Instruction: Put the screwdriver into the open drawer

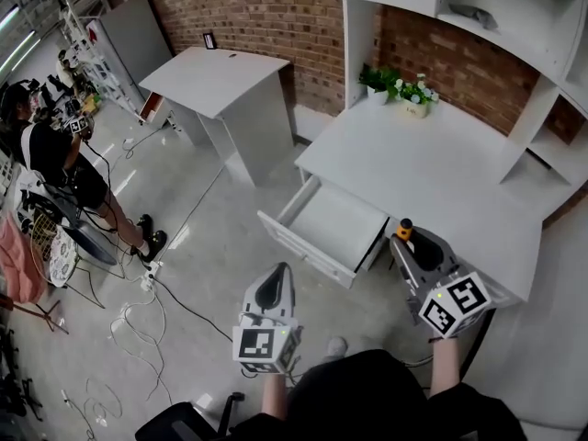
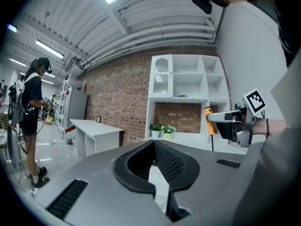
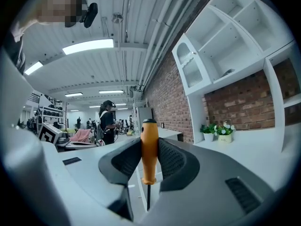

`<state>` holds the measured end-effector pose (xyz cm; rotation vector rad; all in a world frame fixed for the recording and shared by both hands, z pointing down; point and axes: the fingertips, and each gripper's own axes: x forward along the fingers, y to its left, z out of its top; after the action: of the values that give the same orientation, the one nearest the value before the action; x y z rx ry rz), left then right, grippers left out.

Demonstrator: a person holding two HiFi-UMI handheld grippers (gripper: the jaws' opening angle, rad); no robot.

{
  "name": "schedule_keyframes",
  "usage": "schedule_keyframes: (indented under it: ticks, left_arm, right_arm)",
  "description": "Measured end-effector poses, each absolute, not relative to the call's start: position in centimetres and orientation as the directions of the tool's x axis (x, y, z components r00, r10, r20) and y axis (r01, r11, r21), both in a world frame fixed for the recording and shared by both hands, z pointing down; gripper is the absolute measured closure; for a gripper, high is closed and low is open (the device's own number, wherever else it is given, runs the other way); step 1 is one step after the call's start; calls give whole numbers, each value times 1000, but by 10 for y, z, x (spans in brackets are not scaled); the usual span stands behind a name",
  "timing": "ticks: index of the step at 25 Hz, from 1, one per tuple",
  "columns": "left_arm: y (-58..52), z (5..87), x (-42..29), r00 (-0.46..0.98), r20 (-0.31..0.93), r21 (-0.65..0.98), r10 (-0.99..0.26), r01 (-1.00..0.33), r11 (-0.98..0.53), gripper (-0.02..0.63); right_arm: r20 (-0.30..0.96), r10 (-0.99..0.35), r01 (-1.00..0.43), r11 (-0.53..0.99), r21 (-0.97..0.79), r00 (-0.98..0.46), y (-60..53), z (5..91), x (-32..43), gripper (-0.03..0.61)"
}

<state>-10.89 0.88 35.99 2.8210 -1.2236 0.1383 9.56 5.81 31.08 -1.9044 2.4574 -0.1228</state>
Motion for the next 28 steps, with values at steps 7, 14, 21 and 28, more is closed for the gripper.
schedule_keyframes:
  ticks: [7, 14, 21, 28]
  left_arm:
    - [-7, 377, -103, 673, 157, 48, -723, -736, -675, 604]
    - [-43, 404, -88, 630, 223, 86, -744, -773, -629, 604]
    - [-97, 421, -60, 598, 267, 106, -756, -798, -594, 604]
    - [-138, 443, -27, 562, 317, 142, -764, -825, -547, 604]
  right_arm:
    - [67, -966, -963, 242, -122, -252, 33, 328, 98, 469]
    - [107, -944, -941, 293, -167, -313, -22, 352, 114, 469]
    - [155, -900, -905, 377, -195, -408, -96, 371, 119, 469]
    - [224, -824, -848, 468, -248, -520, -157, 401, 117, 469]
